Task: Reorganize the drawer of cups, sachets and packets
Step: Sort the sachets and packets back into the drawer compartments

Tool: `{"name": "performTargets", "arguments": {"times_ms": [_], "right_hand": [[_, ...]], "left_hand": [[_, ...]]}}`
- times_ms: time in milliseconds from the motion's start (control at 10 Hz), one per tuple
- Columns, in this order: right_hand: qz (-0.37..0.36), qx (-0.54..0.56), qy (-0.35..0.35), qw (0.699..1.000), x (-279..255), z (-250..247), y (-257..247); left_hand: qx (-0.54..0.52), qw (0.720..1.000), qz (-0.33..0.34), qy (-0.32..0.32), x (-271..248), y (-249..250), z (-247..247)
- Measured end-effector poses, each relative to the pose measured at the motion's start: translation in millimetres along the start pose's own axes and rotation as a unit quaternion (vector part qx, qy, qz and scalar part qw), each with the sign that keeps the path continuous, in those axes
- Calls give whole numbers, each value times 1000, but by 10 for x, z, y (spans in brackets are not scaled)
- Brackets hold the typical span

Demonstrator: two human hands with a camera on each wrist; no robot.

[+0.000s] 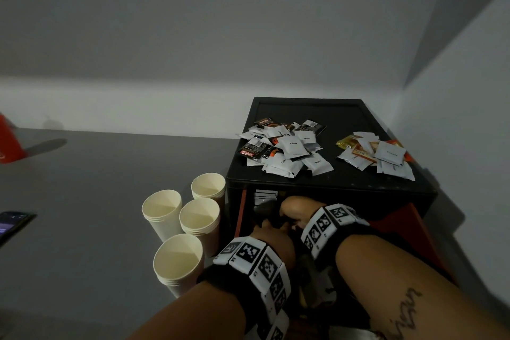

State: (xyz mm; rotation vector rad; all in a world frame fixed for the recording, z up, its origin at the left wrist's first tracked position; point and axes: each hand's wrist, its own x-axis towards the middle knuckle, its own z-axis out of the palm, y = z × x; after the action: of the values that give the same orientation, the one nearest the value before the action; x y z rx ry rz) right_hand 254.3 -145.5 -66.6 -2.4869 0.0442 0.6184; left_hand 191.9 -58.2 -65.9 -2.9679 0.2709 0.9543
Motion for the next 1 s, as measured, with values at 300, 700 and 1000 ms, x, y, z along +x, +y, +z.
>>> {"name": "performTargets", "arguments": {"times_ms": [300,700,1000], "right_hand": [[53,-22,0,998,52,-3,128],[59,74,-9,995,83,73,80],[97,242,-11,965,106,66,112]], "left_hand": [[-114,993,-31,31,-63,78,-10],[-166,979,-93,71,-22,172,27],[-93,993,-68,22,-109,143,-1]]}}
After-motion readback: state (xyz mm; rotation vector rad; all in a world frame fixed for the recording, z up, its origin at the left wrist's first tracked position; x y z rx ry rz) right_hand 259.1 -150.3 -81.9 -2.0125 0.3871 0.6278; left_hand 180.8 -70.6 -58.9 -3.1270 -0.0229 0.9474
